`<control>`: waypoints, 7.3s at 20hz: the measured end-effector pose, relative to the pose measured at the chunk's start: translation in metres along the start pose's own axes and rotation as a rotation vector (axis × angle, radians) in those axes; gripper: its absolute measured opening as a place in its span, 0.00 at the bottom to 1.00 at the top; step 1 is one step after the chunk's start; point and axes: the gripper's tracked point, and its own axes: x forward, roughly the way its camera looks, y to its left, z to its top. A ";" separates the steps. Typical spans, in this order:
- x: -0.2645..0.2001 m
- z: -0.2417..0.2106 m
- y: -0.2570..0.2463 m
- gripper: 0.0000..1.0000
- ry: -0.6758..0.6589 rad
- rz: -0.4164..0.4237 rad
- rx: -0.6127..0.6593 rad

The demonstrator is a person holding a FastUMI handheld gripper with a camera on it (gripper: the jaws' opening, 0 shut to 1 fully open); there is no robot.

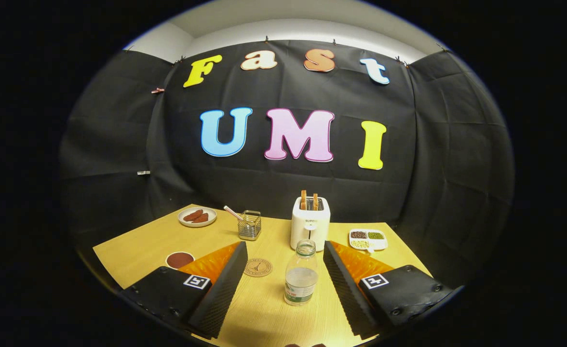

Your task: Take the bottle from table, then pour the juice into the cup, finally place the bottle on the coaster

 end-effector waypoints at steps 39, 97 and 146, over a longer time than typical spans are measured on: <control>0.093 -0.132 -0.026 0.86 0.130 0.024 -0.016; 0.121 -0.076 0.124 0.72 0.017 0.254 -1.253; 0.145 -0.113 0.135 0.72 -0.014 0.379 -1.812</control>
